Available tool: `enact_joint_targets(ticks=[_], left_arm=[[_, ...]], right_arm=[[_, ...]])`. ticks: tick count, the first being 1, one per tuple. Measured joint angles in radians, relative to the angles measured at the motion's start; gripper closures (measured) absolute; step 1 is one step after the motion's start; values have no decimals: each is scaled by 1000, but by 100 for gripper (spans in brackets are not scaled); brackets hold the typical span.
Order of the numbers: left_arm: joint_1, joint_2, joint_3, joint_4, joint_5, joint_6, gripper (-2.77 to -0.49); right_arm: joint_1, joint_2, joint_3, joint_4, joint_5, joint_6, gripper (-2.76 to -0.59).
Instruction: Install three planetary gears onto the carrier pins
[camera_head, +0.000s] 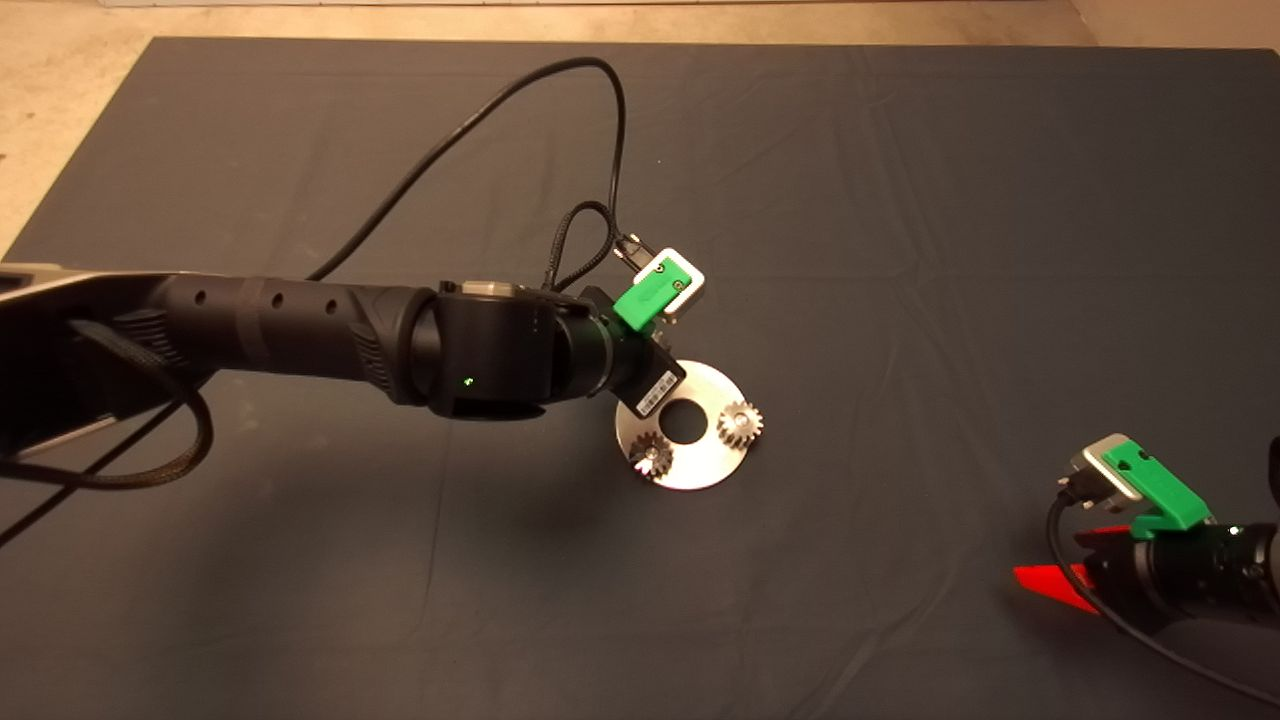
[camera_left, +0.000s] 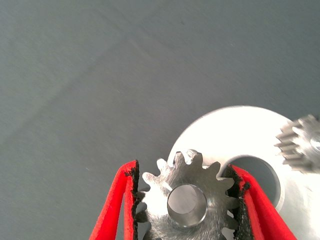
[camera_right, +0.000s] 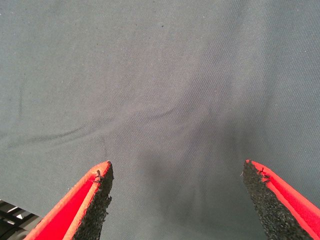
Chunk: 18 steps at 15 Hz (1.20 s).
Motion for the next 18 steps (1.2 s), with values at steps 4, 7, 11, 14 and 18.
enact_joint_targets(ticks=[4,7,11,14,18], left_arm=[[19,9,-17,28,-3,0,-82],[31,14,-35,39,-25,0,-82],[35,29,-53,48,-56,0,-82],[35,35,-59,52,-62,0,-83],[41,35,-63,62,-63,0,-82]], right_arm=[[0,-2,0,0,-1,0,-192],[0,-2,0,0,-1,0,-192],[0,-2,1,0,-1,-3,-192],[0,-2,2,0,-1,-4,-192],[0,-5,2,0,-1,-4,-192]])
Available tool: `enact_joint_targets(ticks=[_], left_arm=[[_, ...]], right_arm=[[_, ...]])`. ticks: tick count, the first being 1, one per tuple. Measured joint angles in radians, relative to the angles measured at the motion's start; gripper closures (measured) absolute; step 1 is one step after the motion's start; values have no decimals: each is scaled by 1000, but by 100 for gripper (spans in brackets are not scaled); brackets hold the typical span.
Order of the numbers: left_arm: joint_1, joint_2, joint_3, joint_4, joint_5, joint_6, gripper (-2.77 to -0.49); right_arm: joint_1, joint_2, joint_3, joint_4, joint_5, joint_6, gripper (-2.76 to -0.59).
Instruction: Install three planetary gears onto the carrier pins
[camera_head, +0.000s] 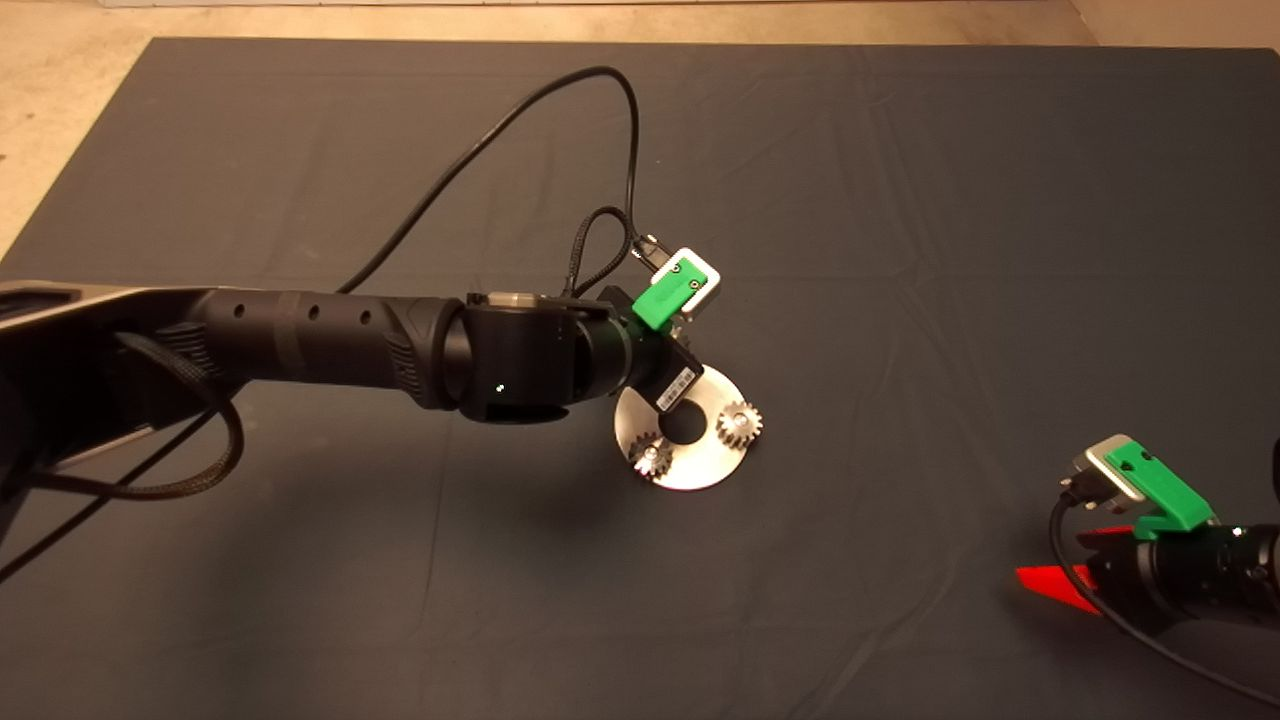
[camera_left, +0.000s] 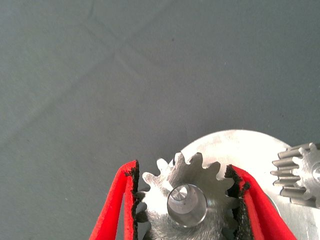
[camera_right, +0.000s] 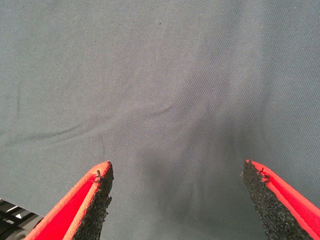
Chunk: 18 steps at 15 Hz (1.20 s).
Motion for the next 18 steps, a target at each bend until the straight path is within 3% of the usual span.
enact_joint_targets(ticks=[5,12,14,18], left_arm=[[47,0,-19,21,-17,0,-82],[49,0,-36,29,-25,0,-82],[49,0,-49,29,-58,0,-82],[49,0,-66,34,-80,0,-82]], right_arm=[[0,0,0,0,0,0,-192],[0,-16,0,0,-1,-11,-192],[0,-16,0,0,0,-11,-192],[0,-17,0,0,0,-11,-192]])
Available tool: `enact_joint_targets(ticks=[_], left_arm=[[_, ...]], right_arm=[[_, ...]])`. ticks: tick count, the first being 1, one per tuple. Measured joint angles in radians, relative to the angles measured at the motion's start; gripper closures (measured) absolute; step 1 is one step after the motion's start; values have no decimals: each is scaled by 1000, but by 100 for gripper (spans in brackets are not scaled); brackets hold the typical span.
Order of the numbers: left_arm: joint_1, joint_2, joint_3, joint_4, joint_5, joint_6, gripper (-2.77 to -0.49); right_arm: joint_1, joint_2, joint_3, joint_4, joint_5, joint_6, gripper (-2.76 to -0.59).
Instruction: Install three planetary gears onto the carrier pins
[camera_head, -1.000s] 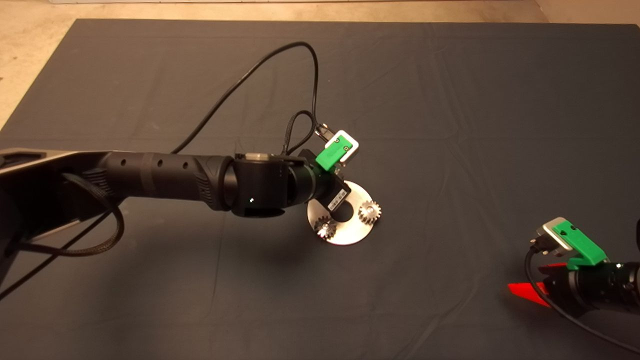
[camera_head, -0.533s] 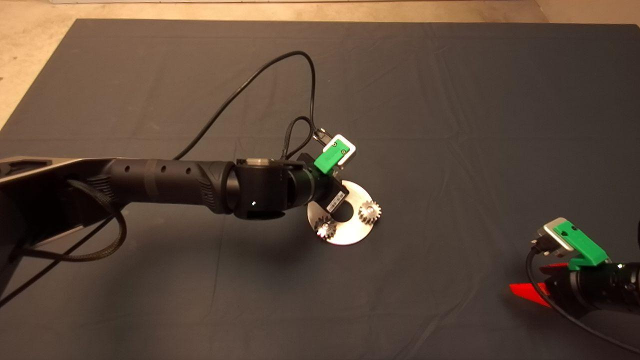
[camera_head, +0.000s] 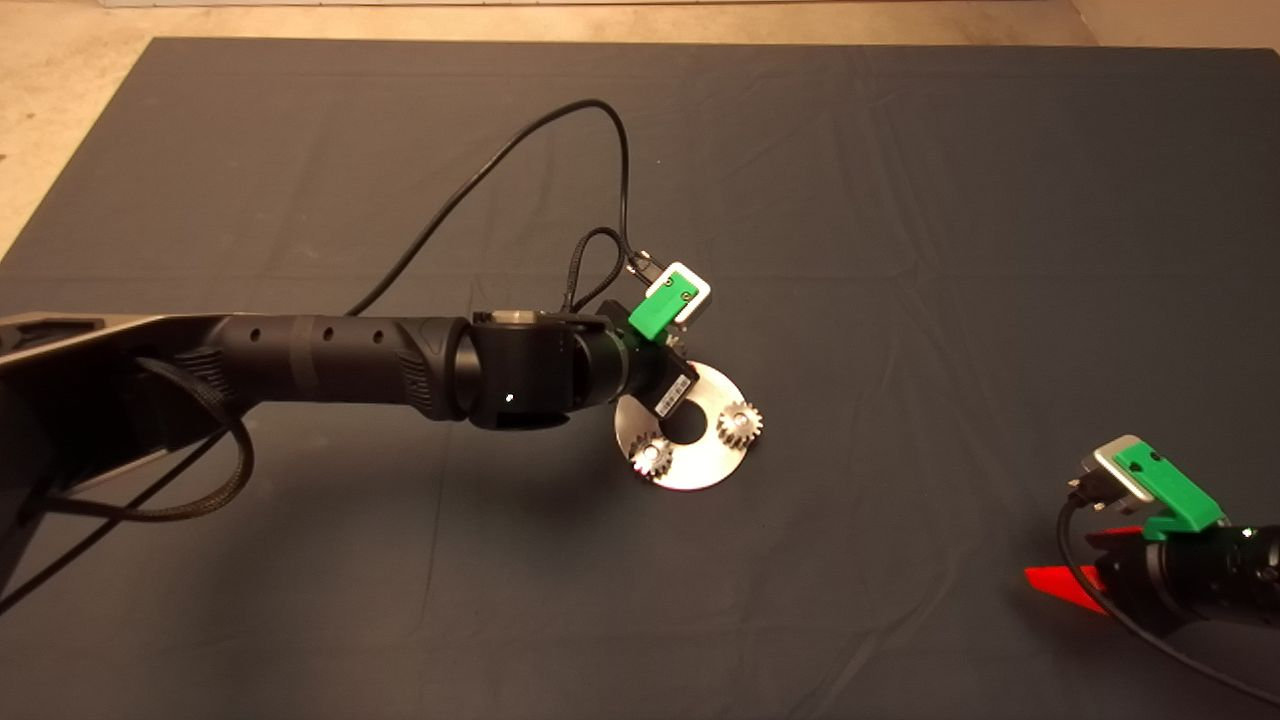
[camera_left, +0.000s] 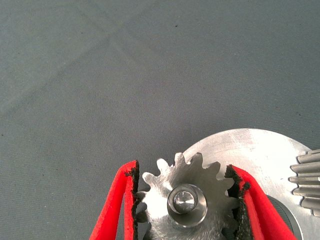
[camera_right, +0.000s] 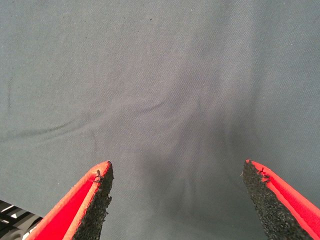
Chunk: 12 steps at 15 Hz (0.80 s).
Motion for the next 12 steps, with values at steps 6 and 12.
enact_joint_targets(ticks=[6,12], left_arm=[[6,0,0,12,-3,0,-82],[11,0,0,17,-9,0,-82]], right_arm=[[0,0,0,0,0,0,-192],[0,0,0,0,0,0,-192]])
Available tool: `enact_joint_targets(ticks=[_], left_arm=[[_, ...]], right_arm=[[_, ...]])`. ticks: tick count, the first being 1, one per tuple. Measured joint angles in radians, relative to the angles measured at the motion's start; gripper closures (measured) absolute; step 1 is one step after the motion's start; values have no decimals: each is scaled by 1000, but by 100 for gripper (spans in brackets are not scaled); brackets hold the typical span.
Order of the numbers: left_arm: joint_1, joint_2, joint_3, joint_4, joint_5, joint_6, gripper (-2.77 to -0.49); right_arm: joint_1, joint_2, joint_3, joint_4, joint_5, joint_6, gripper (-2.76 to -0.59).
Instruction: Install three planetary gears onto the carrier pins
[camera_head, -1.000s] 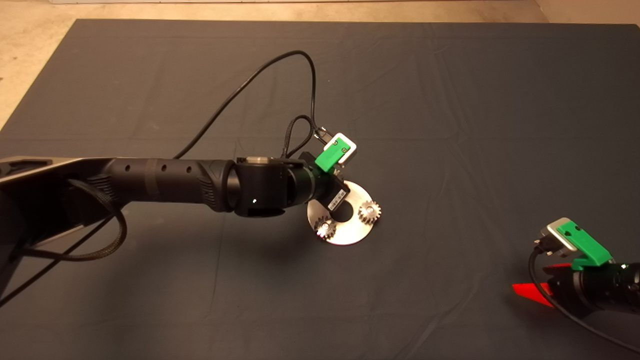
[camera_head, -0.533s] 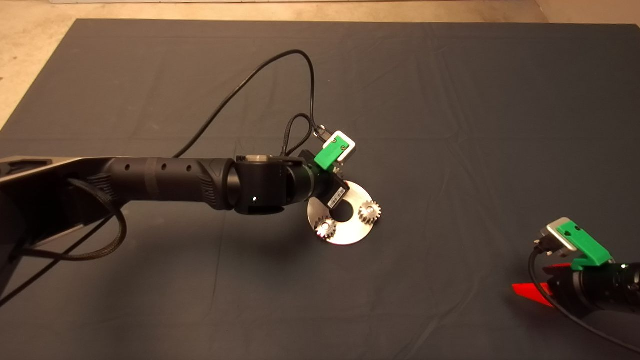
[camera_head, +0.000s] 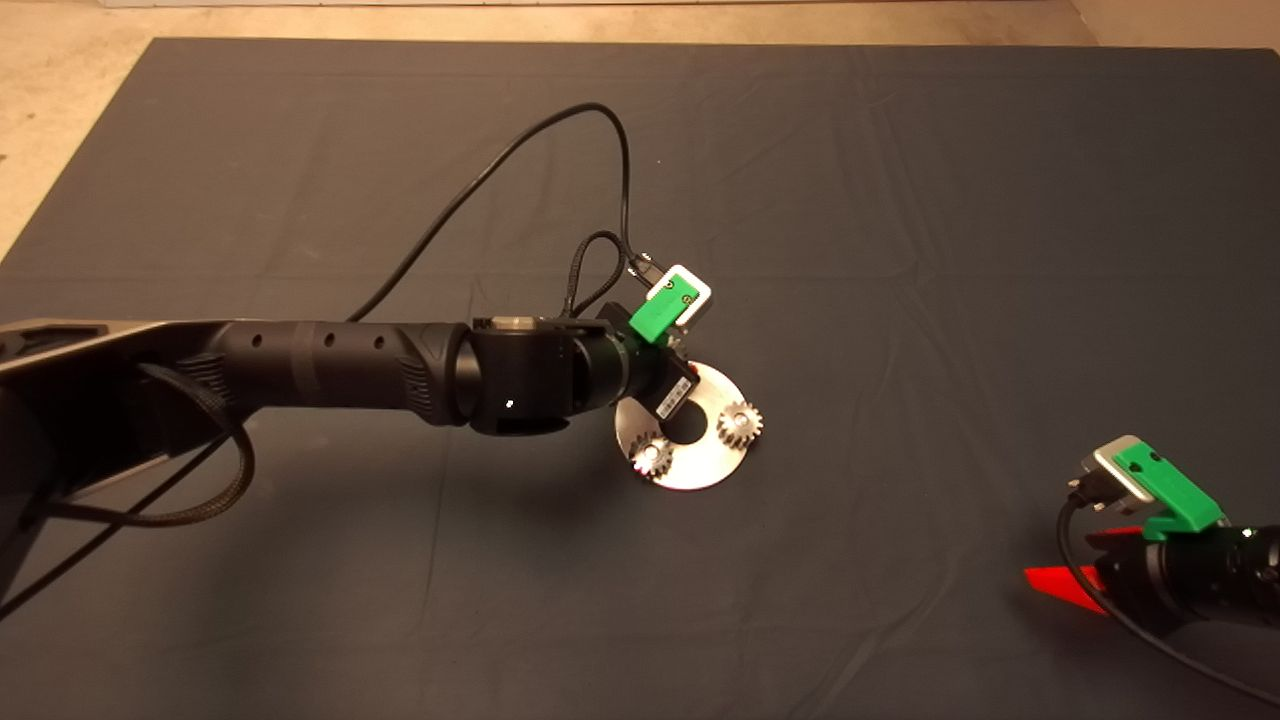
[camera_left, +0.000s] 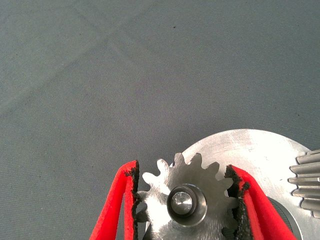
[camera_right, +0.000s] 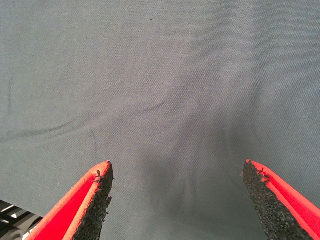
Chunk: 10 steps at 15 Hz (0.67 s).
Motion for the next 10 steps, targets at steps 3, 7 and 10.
enact_joint_targets(ticks=[3,7,10], left_arm=[[0,-1,0,0,0,0,-82],[6,-3,0,3,0,0,-82],[14,-3,0,12,0,0,-82]], right_arm=[[0,0,0,0,0,0,-192],[0,0,0,0,0,0,-192],[0,0,0,0,1,0,-192]])
